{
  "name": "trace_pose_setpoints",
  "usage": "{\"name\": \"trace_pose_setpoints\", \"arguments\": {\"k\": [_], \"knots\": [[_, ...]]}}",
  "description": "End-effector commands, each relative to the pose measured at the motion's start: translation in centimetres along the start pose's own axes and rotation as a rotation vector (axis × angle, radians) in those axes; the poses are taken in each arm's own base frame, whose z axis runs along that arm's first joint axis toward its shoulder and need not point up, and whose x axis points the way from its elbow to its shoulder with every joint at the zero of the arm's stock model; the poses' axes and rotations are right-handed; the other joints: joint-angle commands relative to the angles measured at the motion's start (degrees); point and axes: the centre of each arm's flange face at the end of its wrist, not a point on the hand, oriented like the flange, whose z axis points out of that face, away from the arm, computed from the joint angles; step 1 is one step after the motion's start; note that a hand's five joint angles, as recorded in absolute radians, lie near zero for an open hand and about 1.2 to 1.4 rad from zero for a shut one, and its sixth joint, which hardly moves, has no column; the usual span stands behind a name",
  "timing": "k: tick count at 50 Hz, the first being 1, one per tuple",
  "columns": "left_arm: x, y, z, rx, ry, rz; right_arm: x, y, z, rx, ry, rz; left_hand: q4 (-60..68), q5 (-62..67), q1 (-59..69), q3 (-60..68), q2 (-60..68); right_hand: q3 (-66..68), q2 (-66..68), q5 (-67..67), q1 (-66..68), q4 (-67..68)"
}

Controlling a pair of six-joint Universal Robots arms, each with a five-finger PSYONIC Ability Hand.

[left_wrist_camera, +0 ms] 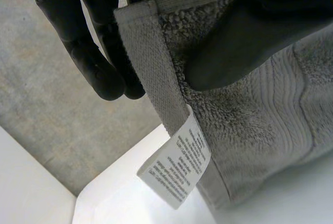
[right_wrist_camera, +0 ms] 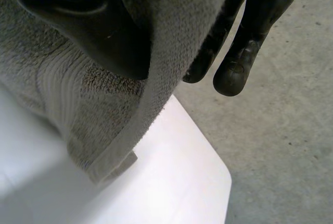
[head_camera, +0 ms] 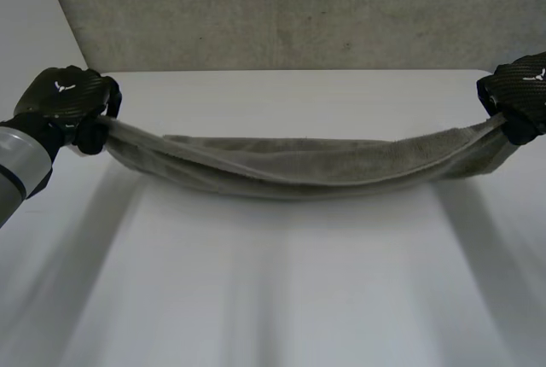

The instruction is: Fold the towel.

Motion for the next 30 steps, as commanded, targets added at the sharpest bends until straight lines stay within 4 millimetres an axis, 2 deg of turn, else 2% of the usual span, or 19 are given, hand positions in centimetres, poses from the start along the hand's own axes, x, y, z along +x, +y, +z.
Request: {"name": "trace_pose_setpoints", "arguments": {"k": [1, 2, 5, 7, 8, 10, 13, 15, 16, 18, 21, 23, 30], "knots": [[1.0, 1.9, 0.5, -0.052, 0.036, -0.032, -0.7, 1.9, 1.8, -0.059, -0.055, 0.028, -6.8, -15.1, -1.9, -8.8, -6.5, 3.3, 4.5, 3.3, 4.3, 3.5], [1.3, 3.2, 1.2, -0.089, 0.048, -0.039, -1.1, 2.4, 2.7, -0.071, -0.070, 0.032, -6.8, -15.1, -1.9, -8.8, -6.5, 3.3, 4.5, 3.3, 4.3, 3.5], [1.6, 4.2, 2.0, -0.120, 0.057, -0.045, -1.0, 2.9, 3.5, -0.079, -0.076, 0.037, -6.8, -15.1, -1.9, -8.8, -6.5, 3.3, 4.5, 3.3, 4.3, 3.5], [2.3, 5.7, 3.7, -0.162, 0.055, -0.047, -1.1, 4.0, 5.1, -0.102, -0.085, 0.047, -6.8, -15.1, -1.9, -8.8, -6.5, 3.3, 4.5, 3.3, 4.3, 3.5], [2.4, 5.7, 3.7, -0.162, 0.055, -0.047, -1.1, 4.1, 5.1, -0.102, -0.085, 0.047, -6.8, -15.1, -1.9, -8.8, -6.5, 3.3, 4.5, 3.3, 4.3, 3.5], [3.0, 7.2, 5.5, -0.201, 0.034, -0.041, -0.9, 5.2, 7.0, -0.123, -0.076, 0.053, -6.8, -15.1, -1.9, -8.8, -6.5, 3.3, 4.5, 3.3, 4.3, 3.5], [3.1, 7.7, 6.5, -0.211, 0.014, -0.037, -0.8, 5.6, 7.9, -0.130, -0.065, 0.053, -6.8, -15.1, -1.9, -8.8, -6.5, 3.3, 4.5, 3.3, 4.3, 3.5], [3.1, 8.4, 8.2, -0.226, -0.018, -0.032, -1.7, 6.0, 9.8, -0.140, -0.056, 0.039, -6.8, -15.1, -1.9, -8.8, -6.5, 3.3, 4.5, 3.3, 4.3, 3.5], [3.1, 8.4, 8.2, -0.226, -0.018, -0.032, -1.7, 6.0, 9.8, -0.140, -0.056, 0.039, -6.8, -15.1, -1.9, -8.8, -6.5, 3.3, 4.5, 3.3, 4.3, 3.5], [3.5, 8.7, 9.8, -0.225, -0.026, -0.028, -2.3, 6.4, 11.6, -0.150, -0.032, 0.022, -6.8, -15.1, -1.9, -8.8, -6.5, 3.3, 4.5, 3.3, 4.3, 3.5], [4.0, 8.8, 10.6, -0.220, -0.019, -0.024, -2.5, 6.8, 12.4, -0.160, -0.016, 0.018, -6.8, -15.1, -1.9, -8.8, -6.5, 3.3, 4.5, 3.3, 4.3, 3.5], [5.0, 8.9, 11.9, -0.211, -0.007, -0.018, -2.6, 7.9, 13.8, -0.180, 0.012, 0.015, -6.8, -15.1, -1.9, -8.8, -6.5, 3.3, 4.5, 3.3, 4.3, 3.5], [5.2, 10.0, 14.4, -0.231, -0.082, 0.001, -3.8, 9.0, 15.9, -0.181, 0.024, 0.005, -6.8, -15.1, -1.9, -8.8, -6.5, 3.3, 4.5, 3.3, 4.3, 3.5]]}}
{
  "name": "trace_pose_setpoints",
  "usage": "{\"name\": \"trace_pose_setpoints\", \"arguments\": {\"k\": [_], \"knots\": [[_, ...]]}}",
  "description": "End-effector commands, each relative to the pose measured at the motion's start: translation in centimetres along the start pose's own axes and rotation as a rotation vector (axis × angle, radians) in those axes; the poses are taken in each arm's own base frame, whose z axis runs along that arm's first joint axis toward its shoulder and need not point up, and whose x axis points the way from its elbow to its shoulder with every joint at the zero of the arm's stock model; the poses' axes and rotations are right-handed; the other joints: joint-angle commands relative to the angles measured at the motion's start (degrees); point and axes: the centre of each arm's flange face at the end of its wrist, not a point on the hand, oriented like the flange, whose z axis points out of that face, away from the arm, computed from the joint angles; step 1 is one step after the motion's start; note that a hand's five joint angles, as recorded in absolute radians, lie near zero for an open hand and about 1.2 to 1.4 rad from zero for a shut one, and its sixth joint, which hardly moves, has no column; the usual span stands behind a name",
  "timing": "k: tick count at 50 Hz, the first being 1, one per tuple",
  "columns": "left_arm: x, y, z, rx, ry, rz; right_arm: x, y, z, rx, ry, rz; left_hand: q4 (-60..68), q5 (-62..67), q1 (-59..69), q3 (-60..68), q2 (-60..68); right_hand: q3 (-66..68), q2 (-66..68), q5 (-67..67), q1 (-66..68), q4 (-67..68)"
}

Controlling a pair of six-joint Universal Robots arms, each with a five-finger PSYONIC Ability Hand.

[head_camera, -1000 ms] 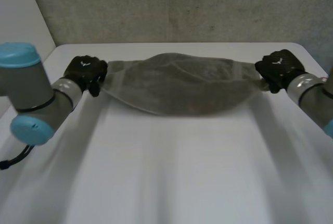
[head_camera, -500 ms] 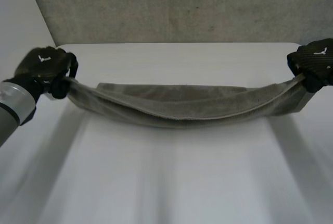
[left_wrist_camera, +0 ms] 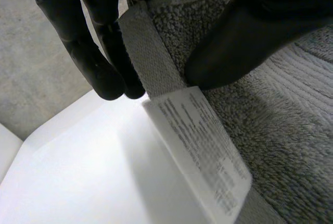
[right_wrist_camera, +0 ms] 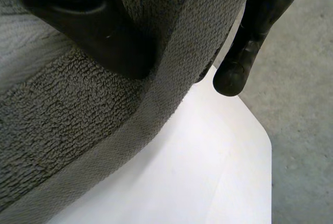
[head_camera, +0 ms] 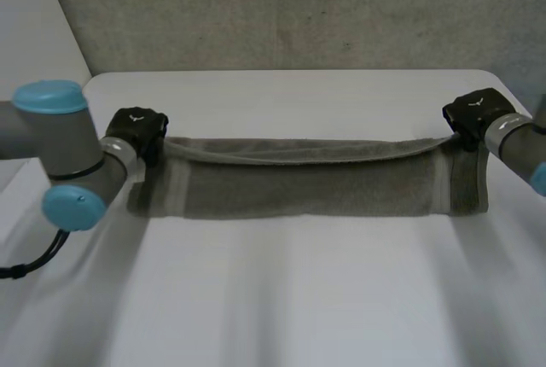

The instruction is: Fold the towel.

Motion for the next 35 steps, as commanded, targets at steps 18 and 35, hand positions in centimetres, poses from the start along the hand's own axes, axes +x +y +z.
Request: {"name": "trace_pose_setpoints", "arguments": {"k": [18, 35], "knots": [[3.0, -0.9, 3.4, -0.021, -0.042, 0.021, -0.8, 1.0, 3.9, -0.004, 0.093, 0.125, -76.4, -84.7, -71.5, -78.5, -76.2, -66.7, -65.5, -66.7, -65.7, -66.5], [1.3, -5.9, -1.9, 0.024, -0.038, 0.005, -0.5, -3.0, -3.9, 0.078, -0.023, 0.099, -76.2, -84.6, -71.4, -78.3, -76.0, -66.7, -65.5, -66.7, -65.7, -66.5]]}}
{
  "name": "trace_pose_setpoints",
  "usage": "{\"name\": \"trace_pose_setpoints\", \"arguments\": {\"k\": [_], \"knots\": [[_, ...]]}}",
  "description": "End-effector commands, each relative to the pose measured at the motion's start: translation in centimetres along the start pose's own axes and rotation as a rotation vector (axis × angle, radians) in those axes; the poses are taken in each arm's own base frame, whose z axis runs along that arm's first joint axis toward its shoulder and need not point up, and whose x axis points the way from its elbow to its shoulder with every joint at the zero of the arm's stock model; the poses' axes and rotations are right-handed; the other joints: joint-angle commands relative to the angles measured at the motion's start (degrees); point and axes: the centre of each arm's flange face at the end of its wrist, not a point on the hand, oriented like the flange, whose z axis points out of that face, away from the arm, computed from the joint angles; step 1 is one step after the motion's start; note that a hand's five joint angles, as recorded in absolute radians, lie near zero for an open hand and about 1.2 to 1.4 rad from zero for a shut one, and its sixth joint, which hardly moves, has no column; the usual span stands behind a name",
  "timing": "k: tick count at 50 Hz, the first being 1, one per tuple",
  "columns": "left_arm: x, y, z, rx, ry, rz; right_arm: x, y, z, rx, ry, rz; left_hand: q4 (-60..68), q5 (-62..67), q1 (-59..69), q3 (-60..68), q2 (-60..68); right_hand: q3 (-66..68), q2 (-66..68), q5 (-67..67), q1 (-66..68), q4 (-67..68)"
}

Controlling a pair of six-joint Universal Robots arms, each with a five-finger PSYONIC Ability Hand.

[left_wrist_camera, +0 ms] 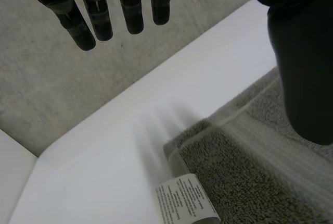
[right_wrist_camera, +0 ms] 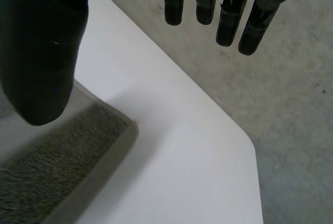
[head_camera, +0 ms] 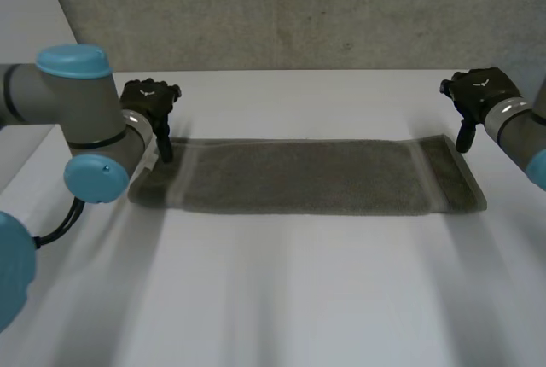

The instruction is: Fold the towel.

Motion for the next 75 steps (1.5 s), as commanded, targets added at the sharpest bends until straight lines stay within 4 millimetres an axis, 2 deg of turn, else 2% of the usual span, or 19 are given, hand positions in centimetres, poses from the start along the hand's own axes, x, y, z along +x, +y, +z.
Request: {"name": "trace_pose_setpoints", "arguments": {"k": [1, 7, 15, 25, 34, 38, 39, 49, 54, 61, 63, 65, 66, 68, 70, 71, 73, 74, 75], "knots": [[-0.5, -1.7, -3.4, 0.017, 0.014, -0.004, -1.4, -0.5, -4.5, 0.010, -0.133, -0.015, -4.6, -12.4, -5.1, -3.6, -4.2, -3.5, -3.7, -3.3, -3.0, -4.3], [1.3, -1.5, -7.1, 0.087, 0.104, 0.007, -2.5, 3.2, -6.5, -0.100, -0.209, -0.065, -4.4, -12.2, -4.9, -3.4, -4.0, -2.6, -2.8, -2.4, -2.1, -3.4], [1.9, -0.6, -10.4, 0.133, 0.145, 0.016, -1.5, 5.9, -5.8, -0.113, -0.162, -0.070, -4.7, -12.5, -5.2, -3.7, -4.4, 6.6, 6.5, 6.8, 7.1, 5.9], [2.2, 0.5, -11.2, 0.117, 0.150, 0.015, -1.6, 8.9, -4.2, -0.140, -0.154, -0.056, -4.7, -12.5, -5.2, -3.7, -4.4, 18.7, 18.6, 19.0, 19.2, 18.0], [2.2, 1.0, -11.3, 0.100, 0.153, 0.014, -2.0, 9.4, -4.2, -0.152, -0.161, -0.051, -4.9, -12.7, -5.4, -3.9, -4.5, 24.8, 24.7, 25.0, 25.3, 24.1], [2.3, 1.0, -11.3, 0.098, 0.155, 0.011, -1.8, 9.3, -4.1, -0.148, -0.153, -0.051, -4.9, -12.7, -5.4, -3.9, -4.5, 55.3, 55.2, 55.5, 55.8, 54.6], [2.3, 1.0, -11.3, 0.098, 0.155, 0.011, -1.5, 9.4, -4.0, -0.148, -0.140, -0.050, -4.9, -12.7, -5.4, -3.9, -4.5, 66.3, 66.2, 66.6, 66.9, 65.6], [2.3, 1.1, -11.3, 0.096, 0.154, 0.010, 3.1, 10.0, -3.0, -0.169, 0.003, -0.047, -4.9, -12.7, -5.4, -3.9, -4.5, 66.5, 66.3, 66.7, 67.0, 65.7], [2.3, 1.5, -11.5, 0.081, 0.156, 0.009, 9.4, 10.1, -2.1, -0.189, 0.186, -0.101, -5.1, -12.9, -5.6, -4.1, -4.7, 66.5, 66.3, 66.7, 67.0, 65.7], [2.0, 1.4, -12.0, 0.083, 0.149, 0.008, 12.3, 8.1, -1.7, -0.157, 0.283, -0.249, -5.1, -12.9, -5.6, -4.1, -4.7, 66.5, 66.3, 66.7, 67.0, 65.7], [2.0, 1.4, -12.0, 0.083, 0.149, 0.006, 11.9, 7.1, -1.6, -0.129, 0.280, -0.255, -5.1, -12.9, -5.6, -4.1, -4.7, 66.5, 66.3, 66.7, 67.0, 65.7], [1.9, 1.2, -12.0, 0.088, 0.144, 0.006, 8.4, 2.8, -1.6, -0.008, 0.225, -0.256, -5.1, -12.9, -5.6, -4.1, -4.7, 66.5, 66.3, 66.7, 67.0, 65.7], [1.9, 1.2, -12.0, 0.088, 0.144, 0.006, 8.4, 2.8, -1.6, -0.007, 0.225, -0.256, -5.1, -12.9, -5.6, -4.1, -4.7, 66.5, 66.3, 66.7, 67.0, 65.7], [1.7, 1.0, -12.0, 0.096, 0.140, 0.004, 6.1, 0.4, -2.0, 0.059, 0.182, -0.251, -5.1, -12.9, -5.6, -4.1, -4.7, 66.5, 66.3, 66.7, 67.0, 65.7], [1.7, 0.4, -12.2, 0.112, 0.136, 0.003, 0.7, -3.3, -3.1, 0.169, 0.084, -0.267, -5.1, -12.9, -5.6, -4.1, -4.7, 66.5, 66.3, 66.7, 67.0, 65.7], [1.7, 0.4, -12.2, 0.112, 0.136, 0.003, 0.6, -3.3, -3.1, 0.170, 0.084, -0.267, -5.1, -12.9, -5.6, -4.1, -4.7, 66.5, 66.3, 66.7, 67.0, 65.7], [1.7, 0.0, -12.3, 0.130, 0.135, 0.004, -5.6, -6.8, -5.0, 0.295, -0.029, -0.292, -5.1, -12.9, -5.6, -4.1, -4.7, 66.5, 66.3, 66.7, 67.0, 65.7], [1.7, 0.0, -12.3, 0.130, 0.135, 0.004, -5.6, -6.8, -5.0, 0.296, -0.029, -0.292, -5.1, -12.9, -5.6, -4.1, -4.7, 66.5, 66.3, 66.7, 67.0, 65.7], [1.7, -0.2, -12.3, 0.143, 0.130, 0.003, -8.5, -8.1, -6.1, 0.355, -0.082, -0.303, -5.1, -12.9, -5.6, -4.1, -4.7, 66.5, 66.3, 66.7, 67.0, 65.7]]}}
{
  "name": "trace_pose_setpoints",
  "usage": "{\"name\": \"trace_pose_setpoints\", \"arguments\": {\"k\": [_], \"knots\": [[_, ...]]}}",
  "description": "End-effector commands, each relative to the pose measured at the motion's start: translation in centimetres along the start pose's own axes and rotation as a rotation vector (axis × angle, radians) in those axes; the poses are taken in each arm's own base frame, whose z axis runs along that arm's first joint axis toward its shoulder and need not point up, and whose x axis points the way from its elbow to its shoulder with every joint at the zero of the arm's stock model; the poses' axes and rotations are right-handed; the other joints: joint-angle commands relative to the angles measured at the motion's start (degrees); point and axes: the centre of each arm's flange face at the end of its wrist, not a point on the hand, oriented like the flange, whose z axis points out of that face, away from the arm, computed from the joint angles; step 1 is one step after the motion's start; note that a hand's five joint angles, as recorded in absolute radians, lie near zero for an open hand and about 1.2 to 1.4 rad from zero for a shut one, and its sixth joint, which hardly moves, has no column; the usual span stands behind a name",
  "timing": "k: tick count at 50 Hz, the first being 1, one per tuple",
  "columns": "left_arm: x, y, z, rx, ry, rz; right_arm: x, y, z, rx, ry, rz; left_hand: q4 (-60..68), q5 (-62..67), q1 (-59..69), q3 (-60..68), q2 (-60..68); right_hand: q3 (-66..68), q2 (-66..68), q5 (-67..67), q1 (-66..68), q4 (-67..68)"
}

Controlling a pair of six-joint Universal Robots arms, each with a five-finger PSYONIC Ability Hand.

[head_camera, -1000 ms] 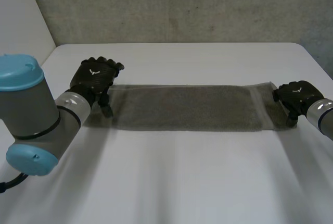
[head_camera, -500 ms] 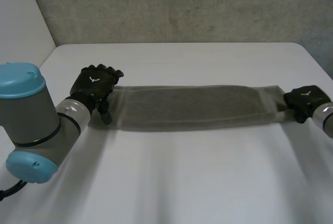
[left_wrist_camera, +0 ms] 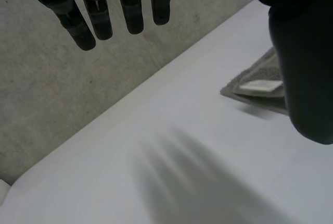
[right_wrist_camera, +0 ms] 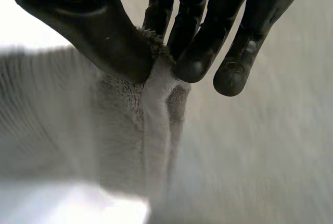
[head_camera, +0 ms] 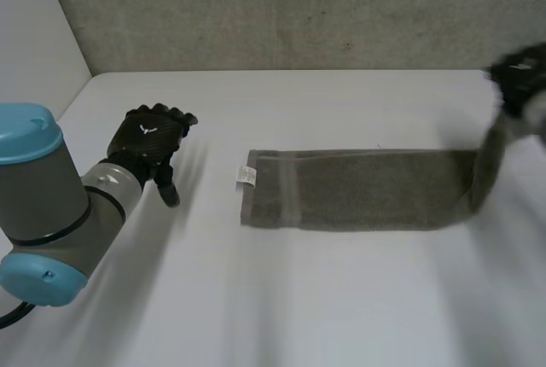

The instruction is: Fold the towel.

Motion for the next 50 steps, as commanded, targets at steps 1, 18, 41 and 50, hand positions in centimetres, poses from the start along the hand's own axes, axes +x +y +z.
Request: {"name": "trace_pose_setpoints", "arguments": {"k": [1, 18, 41, 50], "knots": [[-0.1, -1.1, -0.1, 0.042, -0.010, 0.002, -9.9, -11.4, -5.2, 0.308, -0.203, -0.004, -5.1, -12.5, -5.6, -3.6, -4.7, 3.3, 6.3, 3.9, 4.9, 3.5], [0.2, -1.5, -0.1, 0.065, -0.008, 0.004, -23.6, -12.9, -11.1, 0.407, -0.485, -0.085, -5.1, -12.5, -5.6, -3.6, -4.7, -66.7, -63.7, -66.1, -65.1, -66.5], [1.7, -1.8, -0.1, 0.099, 0.024, 0.009, -13.2, -1.5, -9.6, -0.029, -0.443, 0.217, -5.1, -12.5, -5.6, -3.6, -4.7, -65.7, -62.6, -65.0, -64.1, -65.5], [2.5, -2.1, -0.4, 0.108, 0.043, 0.012, -13.5, 1.3, -8.8, -0.080, -0.435, 0.205, -5.1, -12.5, -5.6, -3.6, -4.7, -31.1, -28.0, -30.4, -29.4, -30.9]]}}
